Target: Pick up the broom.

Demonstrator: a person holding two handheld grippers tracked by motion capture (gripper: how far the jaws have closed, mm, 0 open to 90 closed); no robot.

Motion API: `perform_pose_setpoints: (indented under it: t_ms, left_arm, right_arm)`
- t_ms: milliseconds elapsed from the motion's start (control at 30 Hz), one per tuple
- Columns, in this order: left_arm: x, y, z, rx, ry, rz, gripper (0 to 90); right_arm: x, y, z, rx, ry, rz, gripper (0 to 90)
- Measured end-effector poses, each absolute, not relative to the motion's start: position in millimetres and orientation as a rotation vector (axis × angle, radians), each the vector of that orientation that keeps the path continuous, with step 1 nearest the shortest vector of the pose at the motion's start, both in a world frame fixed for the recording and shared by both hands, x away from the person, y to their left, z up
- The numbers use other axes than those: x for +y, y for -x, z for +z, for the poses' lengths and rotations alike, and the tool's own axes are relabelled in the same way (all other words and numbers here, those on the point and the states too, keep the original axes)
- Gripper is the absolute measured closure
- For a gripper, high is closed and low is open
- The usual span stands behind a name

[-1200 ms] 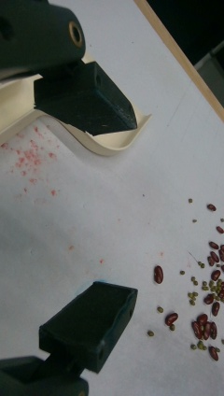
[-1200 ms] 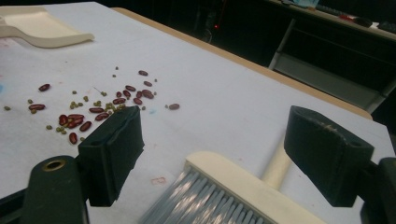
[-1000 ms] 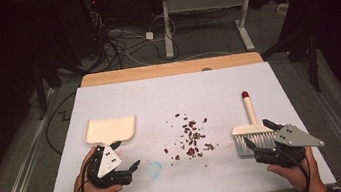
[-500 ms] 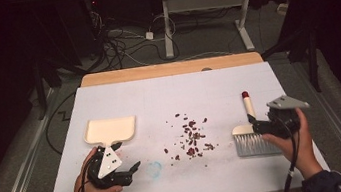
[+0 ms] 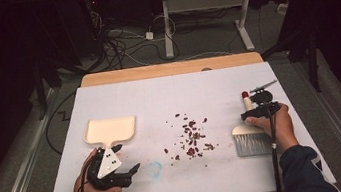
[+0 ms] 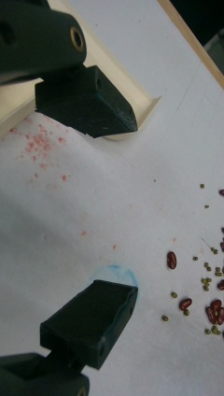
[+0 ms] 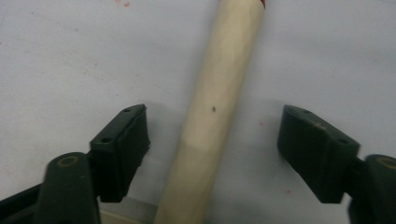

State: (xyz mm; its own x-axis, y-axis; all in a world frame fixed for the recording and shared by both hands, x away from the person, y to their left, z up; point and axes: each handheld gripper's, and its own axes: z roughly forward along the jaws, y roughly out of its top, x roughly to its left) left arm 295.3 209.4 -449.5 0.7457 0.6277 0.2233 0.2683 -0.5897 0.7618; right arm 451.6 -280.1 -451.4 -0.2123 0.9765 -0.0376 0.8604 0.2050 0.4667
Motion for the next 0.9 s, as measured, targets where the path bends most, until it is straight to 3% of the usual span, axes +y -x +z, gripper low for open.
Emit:
perform_pose_setpoints:
  t_ms: [167, 300, 633, 900]
  left_arm:
    - [209, -294, -450, 0.665, -2.209, 0.627, 18.8]
    - [209, -294, -450, 0.667, -2.211, 0.622, 18.8]
    - [209, -294, -450, 0.662, -2.213, 0.621, 18.9]
    - [210, -293, -450, 0.664, -2.210, 0.623, 18.9]
  right_arm:
    - [-270, -453, -448, 2.227, -1.633, 0.512, 53.9]
    - [-271, -452, -449, 2.223, -1.627, 0.572, 64.0]
    - [-274, -450, -451, 2.218, -1.602, 0.633, 70.2]
    - [-275, -441, -447, 2.227, -1.539, 0.694, 70.3]
